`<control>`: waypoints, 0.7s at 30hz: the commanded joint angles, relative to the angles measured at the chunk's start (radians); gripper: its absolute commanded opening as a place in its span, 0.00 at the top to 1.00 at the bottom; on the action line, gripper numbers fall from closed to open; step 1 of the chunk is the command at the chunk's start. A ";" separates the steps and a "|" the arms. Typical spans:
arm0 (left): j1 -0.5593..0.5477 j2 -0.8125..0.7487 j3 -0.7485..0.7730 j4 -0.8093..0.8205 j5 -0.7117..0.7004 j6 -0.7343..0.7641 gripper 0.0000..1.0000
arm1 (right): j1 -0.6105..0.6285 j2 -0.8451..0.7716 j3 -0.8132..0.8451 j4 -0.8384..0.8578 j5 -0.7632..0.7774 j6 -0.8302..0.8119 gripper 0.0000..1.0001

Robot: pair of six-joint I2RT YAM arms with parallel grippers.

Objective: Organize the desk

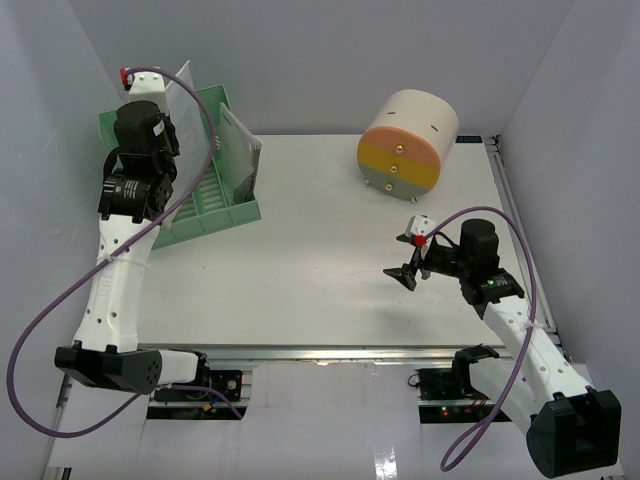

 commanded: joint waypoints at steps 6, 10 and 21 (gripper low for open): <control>0.036 0.178 0.149 -0.009 0.135 -0.095 1.00 | -0.013 -0.017 0.002 0.027 -0.001 0.001 0.10; 0.046 0.230 0.221 -0.031 0.179 -0.114 1.00 | -0.014 -0.016 0.001 0.024 0.003 -0.003 0.10; 0.078 0.310 0.282 0.009 0.360 -0.250 1.00 | -0.016 -0.010 -0.001 0.025 0.013 -0.012 0.10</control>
